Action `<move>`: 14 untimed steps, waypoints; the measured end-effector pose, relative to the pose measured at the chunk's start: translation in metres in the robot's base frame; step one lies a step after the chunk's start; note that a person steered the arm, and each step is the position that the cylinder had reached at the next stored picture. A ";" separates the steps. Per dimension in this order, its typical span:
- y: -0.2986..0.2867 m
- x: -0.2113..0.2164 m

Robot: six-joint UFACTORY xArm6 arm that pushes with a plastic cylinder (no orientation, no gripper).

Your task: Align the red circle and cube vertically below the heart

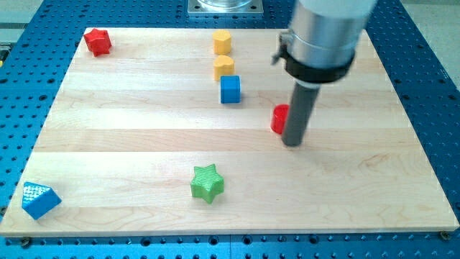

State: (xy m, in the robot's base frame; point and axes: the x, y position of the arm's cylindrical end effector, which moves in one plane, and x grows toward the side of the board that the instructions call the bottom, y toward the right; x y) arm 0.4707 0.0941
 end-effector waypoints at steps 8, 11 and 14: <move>-0.048 -0.040; -0.056 -0.042; -0.016 -0.079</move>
State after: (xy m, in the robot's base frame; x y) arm 0.3919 0.0778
